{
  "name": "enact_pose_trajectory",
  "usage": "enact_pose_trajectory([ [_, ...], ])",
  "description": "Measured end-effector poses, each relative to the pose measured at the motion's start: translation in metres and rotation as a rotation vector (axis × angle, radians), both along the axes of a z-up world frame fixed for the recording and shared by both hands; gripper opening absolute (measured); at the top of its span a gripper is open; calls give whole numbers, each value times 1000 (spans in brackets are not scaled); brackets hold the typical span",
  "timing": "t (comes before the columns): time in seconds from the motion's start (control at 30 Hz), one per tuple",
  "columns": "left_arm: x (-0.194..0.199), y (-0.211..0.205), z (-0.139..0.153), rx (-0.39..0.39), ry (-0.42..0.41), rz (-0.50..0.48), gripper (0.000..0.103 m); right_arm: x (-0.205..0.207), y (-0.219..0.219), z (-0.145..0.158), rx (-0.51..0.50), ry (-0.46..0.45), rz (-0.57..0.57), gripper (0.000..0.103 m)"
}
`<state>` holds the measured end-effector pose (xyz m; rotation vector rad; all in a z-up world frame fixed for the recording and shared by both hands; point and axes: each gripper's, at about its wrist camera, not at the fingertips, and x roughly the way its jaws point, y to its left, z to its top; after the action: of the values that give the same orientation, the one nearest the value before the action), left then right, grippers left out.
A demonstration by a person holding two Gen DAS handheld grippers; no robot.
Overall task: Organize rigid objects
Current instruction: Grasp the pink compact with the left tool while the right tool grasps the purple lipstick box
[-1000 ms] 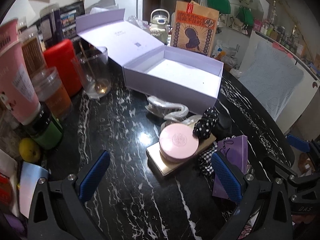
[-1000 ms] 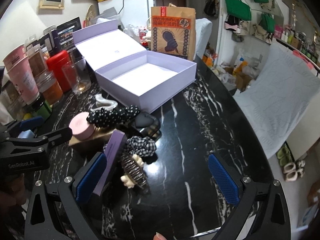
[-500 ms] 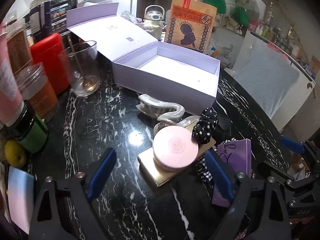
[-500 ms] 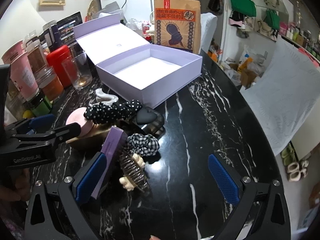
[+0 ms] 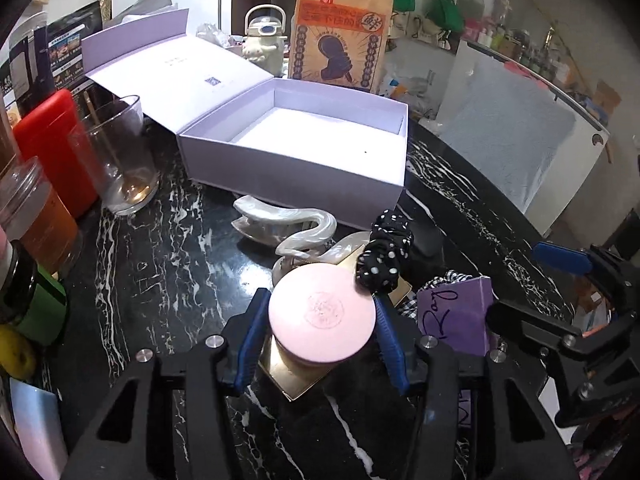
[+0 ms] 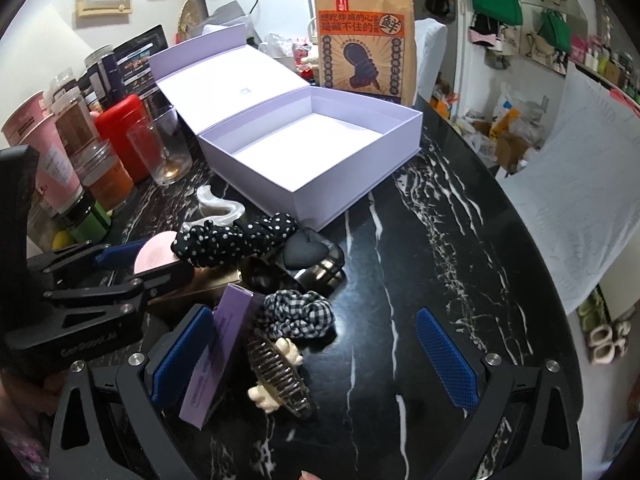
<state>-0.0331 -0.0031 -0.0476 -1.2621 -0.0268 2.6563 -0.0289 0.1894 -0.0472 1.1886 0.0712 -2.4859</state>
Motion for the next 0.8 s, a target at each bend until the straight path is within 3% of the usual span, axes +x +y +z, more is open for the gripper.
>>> enact_pose_trajectory([
  [0.27, 8, -19, 4, 18, -7, 43, 51, 3, -6, 5, -11, 8, 42, 97],
  [0.33, 13, -23, 5, 17, -2, 57, 51, 3, -10, 2, -17, -17, 64, 83],
  [0.43, 18, -24, 6, -1, -1, 68, 51, 4, -11, -4, -26, -55, 78, 73],
  [0.73, 29, -20, 12, 36, 12, 62, 51, 17, 7, 4, -72, -36, 46, 73],
  [0.8, 32, -17, 14, 32, 20, 60, 51, 20, 8, 5, -75, -42, 66, 65],
])
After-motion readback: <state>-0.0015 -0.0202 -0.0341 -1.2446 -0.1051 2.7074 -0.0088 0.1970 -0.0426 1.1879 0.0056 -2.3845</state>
